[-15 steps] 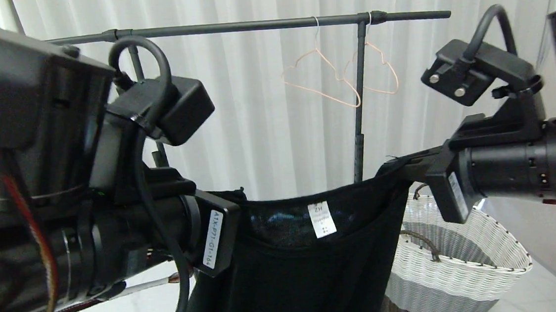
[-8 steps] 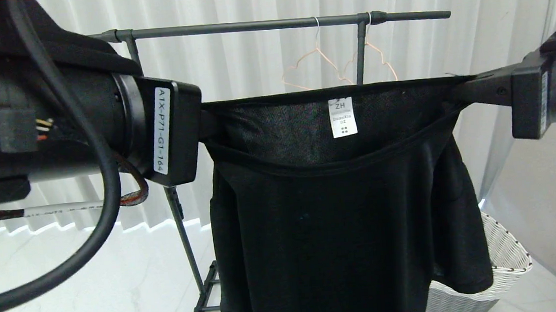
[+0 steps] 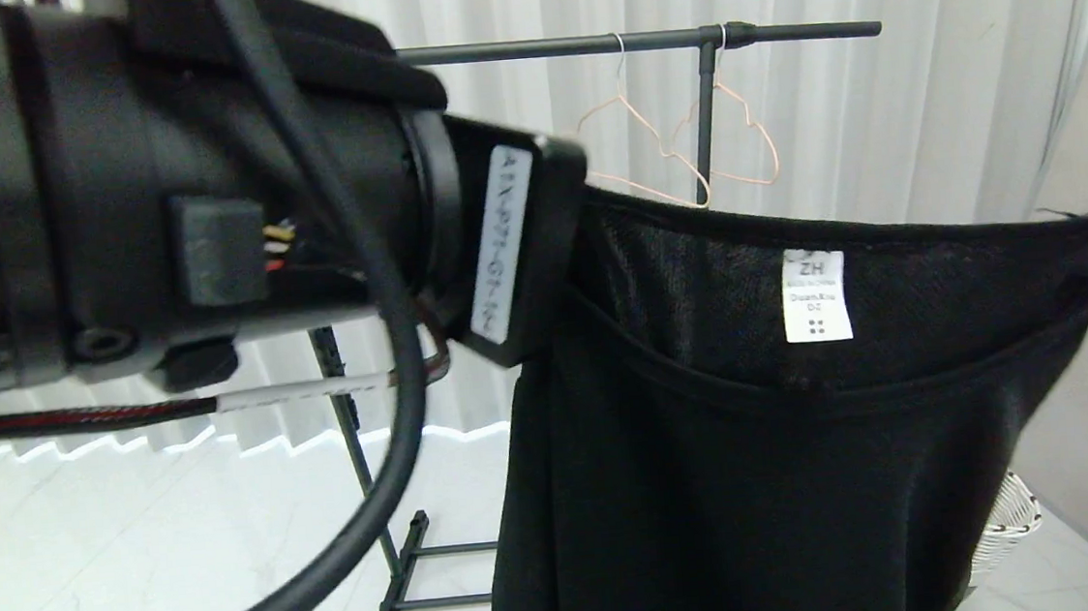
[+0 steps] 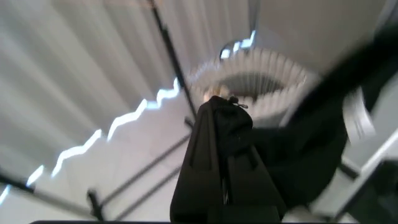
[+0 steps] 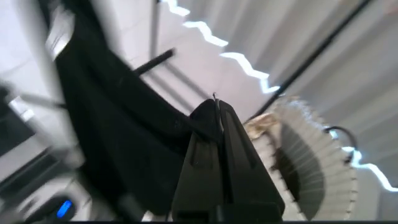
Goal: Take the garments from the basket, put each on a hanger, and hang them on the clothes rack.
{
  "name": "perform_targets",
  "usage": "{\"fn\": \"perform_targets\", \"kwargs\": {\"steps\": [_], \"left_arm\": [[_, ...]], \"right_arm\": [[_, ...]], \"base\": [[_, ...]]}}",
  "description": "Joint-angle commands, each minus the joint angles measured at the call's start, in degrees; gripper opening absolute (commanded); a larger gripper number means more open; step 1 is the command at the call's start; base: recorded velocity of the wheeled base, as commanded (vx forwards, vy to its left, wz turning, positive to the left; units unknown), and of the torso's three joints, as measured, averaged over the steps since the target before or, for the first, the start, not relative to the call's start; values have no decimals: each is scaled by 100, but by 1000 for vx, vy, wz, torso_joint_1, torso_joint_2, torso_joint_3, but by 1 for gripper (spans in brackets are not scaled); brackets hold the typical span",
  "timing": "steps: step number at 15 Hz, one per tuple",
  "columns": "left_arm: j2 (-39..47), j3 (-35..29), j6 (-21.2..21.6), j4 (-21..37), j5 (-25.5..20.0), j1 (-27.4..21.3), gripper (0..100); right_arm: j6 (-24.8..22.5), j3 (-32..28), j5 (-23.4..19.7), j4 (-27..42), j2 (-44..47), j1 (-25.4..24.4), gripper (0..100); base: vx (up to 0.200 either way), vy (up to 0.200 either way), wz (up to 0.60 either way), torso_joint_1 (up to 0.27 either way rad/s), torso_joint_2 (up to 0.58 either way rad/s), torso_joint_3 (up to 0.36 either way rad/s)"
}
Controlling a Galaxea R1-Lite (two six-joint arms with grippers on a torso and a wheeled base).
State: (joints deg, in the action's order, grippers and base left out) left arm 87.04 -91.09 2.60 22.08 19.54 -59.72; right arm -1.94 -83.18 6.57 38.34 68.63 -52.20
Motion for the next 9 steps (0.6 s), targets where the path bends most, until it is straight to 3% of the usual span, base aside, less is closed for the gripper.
{"fn": "perform_targets", "kwargs": {"steps": [1,3,6,7,9], "left_arm": [[393,-14,215,-397,-91,22,0],[463,-23,452,-441,-188,22,0],[410,30,452,-432,-170,22,0],[296,82,443,-388,-152,22,0],[-108,153,382,350,-152,13,0]], "right_arm": [[291,12,-24,341,-482,-748,0],[545,21,-15,341,-456,-1126,0],[554,170,11,332,-474,-1117,0],[563,223,37,323,-482,-1073,0],[554,223,11,156,-386,-546,0]], "base": [[0,0,0,0,0,0],[0,0,0,0,0,0],[0,0,0,0,0,0],[0,0,0,0,0,0],[0,0,0,0,0,0]]}}
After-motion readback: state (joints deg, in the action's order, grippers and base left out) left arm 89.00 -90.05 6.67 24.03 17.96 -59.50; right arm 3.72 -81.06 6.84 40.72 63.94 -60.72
